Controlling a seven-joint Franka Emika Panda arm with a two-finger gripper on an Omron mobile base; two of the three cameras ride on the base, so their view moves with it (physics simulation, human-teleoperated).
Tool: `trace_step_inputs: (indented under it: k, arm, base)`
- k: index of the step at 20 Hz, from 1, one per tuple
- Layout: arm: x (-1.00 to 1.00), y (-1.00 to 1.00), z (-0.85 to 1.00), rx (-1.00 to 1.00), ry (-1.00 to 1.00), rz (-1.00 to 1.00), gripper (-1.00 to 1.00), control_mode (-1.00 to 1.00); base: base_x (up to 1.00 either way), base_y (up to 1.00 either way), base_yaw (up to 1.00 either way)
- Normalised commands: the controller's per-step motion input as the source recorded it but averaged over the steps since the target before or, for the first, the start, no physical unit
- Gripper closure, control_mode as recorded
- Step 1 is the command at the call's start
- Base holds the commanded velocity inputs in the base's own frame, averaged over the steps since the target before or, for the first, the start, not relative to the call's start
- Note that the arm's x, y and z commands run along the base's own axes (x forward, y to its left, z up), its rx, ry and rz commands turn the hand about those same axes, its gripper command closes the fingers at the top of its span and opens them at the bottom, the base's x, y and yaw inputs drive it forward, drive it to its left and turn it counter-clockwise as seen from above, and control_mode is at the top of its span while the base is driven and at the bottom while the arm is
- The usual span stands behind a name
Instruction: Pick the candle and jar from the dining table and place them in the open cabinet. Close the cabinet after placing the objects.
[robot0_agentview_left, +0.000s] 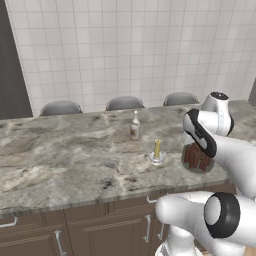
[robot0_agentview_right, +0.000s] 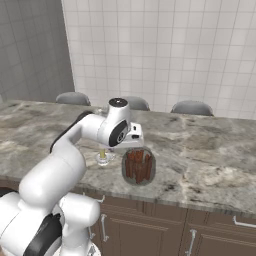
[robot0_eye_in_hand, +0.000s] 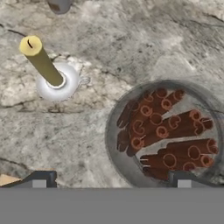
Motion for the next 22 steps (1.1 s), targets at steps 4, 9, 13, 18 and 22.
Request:
trace_step_inputs:
  k: [4,9,13,18,22]
  arm:
    - [0.22,-0.14,-0.17,0.00,0.00,0.00,-1.00,-1.00]
    - [0.22,-0.13,-0.20,0.00,0.00,0.00,-1.00,-1.00]
    - [0.28,-0.11,-0.22,0.00,0.00,0.00,-1.00,-1.00]
    - [0.07,-0.01,-0.21,0.00,0.00,0.00,-1.00,-1.00]
    - [0.00,0.00,-0.24,0.01,0.00,0.00,-1.00,-1.00]
  base:
    - [0.00,0.00,0.00]
    - [0.00,0.00,0.00]
    - [0.00,0.00,0.00]
    - [0.00,0.00,0.00]
    - [0.00,0.00,0.00]
